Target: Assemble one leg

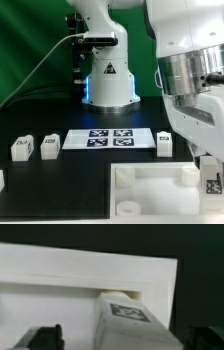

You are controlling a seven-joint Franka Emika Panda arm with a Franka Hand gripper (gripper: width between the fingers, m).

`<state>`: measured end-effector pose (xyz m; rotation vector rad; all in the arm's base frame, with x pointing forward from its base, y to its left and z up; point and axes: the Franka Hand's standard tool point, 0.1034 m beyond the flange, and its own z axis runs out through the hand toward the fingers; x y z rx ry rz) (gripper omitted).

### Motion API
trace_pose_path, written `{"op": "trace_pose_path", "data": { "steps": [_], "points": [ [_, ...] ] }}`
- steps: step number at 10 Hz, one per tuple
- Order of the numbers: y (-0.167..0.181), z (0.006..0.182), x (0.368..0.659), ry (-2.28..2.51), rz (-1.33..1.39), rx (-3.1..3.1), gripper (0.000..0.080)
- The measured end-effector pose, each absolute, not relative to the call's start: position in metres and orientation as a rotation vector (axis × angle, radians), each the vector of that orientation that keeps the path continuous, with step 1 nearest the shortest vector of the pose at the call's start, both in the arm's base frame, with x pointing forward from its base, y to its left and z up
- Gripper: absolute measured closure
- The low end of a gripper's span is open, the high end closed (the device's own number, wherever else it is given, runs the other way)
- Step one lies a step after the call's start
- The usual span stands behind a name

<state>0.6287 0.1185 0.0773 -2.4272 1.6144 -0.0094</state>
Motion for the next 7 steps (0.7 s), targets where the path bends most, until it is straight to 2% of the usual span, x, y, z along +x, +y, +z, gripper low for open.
{"op": "trace_pose_path", "data": {
  "steps": [4, 5, 7],
  "points": [
    [0.1177, 0.0754, 0.6276, 1.117, -0.085, -2.702, 0.0151],
    [0.1201, 0.0794, 0.6298, 0.612, -0.111, -2.927, 0.0151],
    [0.1216, 0.0793, 0.6353, 0.129, -0.115, -3.041, 0.0151]
  ]
}}
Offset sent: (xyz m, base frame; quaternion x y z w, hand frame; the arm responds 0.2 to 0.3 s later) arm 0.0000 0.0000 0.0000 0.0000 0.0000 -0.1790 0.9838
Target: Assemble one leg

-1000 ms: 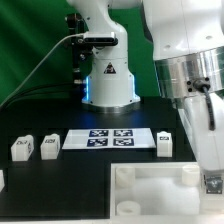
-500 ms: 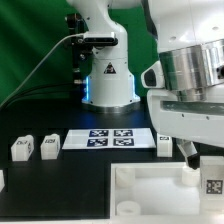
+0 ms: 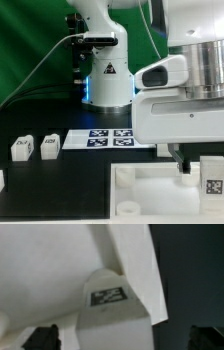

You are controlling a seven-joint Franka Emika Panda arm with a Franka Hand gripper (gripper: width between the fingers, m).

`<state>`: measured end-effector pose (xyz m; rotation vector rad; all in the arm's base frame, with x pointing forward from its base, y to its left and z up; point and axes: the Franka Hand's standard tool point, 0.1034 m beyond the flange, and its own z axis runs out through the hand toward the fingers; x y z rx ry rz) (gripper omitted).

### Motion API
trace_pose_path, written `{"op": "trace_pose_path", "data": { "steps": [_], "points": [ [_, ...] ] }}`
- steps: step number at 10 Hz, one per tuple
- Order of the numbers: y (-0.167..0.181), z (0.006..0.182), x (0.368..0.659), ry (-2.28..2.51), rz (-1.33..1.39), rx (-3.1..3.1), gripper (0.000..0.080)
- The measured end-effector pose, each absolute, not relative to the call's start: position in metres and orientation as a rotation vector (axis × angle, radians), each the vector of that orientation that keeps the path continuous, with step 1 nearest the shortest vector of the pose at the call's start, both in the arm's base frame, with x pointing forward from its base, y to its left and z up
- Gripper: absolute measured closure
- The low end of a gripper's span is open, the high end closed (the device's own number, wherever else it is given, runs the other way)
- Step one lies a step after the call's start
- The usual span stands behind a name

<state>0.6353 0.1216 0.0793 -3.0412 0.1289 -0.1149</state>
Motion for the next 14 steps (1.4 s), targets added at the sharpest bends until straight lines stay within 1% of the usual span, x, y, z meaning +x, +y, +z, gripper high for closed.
{"op": "trace_pose_path", "data": {
  "steps": [3, 4, 5, 6, 7, 9, 11, 14],
  "points": [
    [0.1209, 0.0785, 0.6357, 0.202, -0.114, -3.035, 0.0160],
    [0.1214, 0.0783, 0.6355, 0.301, -0.108, -3.023, 0.0349],
    [0.1225, 0.0782, 0.6353, 0.506, -0.096, -2.987, 0.0349],
    [0.1208, 0.0780, 0.6354, 0.637, -0.089, -2.961, 0.0494],
    [0.1198, 0.0781, 0.6356, 0.731, -0.084, -2.938, 0.0493],
    [0.1139, 0.0790, 0.6370, 1.289, -0.044, -2.721, 0.0493],
    [0.1145, 0.0755, 0.6329, 1.857, 0.041, -2.351, 0.0497],
    [0.1152, 0.0748, 0.6322, 2.216, 0.112, -1.979, 0.0498]
  ]
}}
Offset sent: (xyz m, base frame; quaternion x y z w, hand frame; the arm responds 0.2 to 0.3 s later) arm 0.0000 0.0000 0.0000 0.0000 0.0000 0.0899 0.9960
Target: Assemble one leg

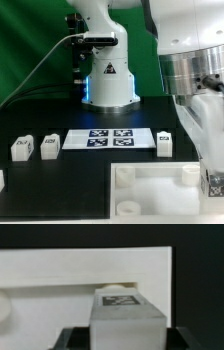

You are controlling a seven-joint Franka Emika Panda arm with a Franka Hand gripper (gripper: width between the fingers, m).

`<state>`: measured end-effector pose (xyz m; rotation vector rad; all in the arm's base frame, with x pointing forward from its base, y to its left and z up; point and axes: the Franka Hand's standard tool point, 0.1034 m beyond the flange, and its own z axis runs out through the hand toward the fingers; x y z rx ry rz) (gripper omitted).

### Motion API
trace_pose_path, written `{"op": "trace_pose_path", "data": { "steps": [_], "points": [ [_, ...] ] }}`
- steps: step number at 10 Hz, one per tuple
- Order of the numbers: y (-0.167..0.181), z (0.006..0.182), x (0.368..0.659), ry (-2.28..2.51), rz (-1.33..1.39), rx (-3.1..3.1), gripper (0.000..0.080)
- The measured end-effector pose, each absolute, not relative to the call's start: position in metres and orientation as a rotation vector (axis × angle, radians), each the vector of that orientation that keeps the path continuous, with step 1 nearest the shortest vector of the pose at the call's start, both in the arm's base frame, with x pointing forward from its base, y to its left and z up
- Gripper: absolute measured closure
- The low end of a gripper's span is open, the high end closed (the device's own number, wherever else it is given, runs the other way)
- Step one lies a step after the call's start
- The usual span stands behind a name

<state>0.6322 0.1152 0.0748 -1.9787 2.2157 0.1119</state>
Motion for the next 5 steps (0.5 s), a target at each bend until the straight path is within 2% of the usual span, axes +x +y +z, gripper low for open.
{"op": "trace_pose_path", "data": {
  "steps": [1, 2, 3, 4, 5],
  "points": [
    [0.1162, 0.0746, 0.6318, 2.215, 0.113, -1.980, 0.0498],
    [0.1162, 0.0741, 0.6317, 2.206, 0.112, -1.990, 0.0422],
    [0.1162, 0.0738, 0.6315, 2.206, 0.113, -1.991, 0.0422],
    [0.1162, 0.0737, 0.6314, 2.143, 0.105, -2.056, 0.0229],
    [0.1172, 0.0735, 0.6311, 1.979, 0.078, -2.220, 0.0174]
  ]
}}
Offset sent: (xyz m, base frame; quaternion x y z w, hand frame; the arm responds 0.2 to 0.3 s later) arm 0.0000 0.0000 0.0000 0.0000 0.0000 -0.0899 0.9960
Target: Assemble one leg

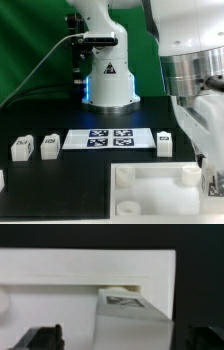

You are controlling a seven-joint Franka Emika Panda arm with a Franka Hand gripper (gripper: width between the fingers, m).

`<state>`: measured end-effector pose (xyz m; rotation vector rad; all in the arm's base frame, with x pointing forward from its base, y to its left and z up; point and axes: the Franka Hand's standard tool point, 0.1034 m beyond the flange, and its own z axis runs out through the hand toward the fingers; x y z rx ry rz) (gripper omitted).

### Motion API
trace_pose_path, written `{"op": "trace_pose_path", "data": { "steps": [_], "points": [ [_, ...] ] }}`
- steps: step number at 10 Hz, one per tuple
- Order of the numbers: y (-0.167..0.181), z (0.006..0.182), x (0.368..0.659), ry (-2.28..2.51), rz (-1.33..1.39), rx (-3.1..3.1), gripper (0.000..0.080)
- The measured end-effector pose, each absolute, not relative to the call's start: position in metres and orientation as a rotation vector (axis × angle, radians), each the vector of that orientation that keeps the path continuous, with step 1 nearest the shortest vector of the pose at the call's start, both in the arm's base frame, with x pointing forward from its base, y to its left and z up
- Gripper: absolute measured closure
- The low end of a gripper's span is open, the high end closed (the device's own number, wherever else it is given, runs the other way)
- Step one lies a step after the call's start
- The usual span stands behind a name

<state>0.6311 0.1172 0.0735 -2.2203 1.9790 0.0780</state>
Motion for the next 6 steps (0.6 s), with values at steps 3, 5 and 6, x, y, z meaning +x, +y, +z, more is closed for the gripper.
{"op": "trace_pose_path", "data": {
  "steps": [3, 5, 6],
  "points": [
    [0.1210, 0.0782, 0.6328, 1.423, 0.044, -2.632, 0.0151],
    [0.1193, 0.0774, 0.6325, 1.202, 0.024, -2.743, 0.0150],
    [0.1171, 0.0770, 0.6327, 0.927, -0.004, -2.863, 0.0150]
  ]
}}
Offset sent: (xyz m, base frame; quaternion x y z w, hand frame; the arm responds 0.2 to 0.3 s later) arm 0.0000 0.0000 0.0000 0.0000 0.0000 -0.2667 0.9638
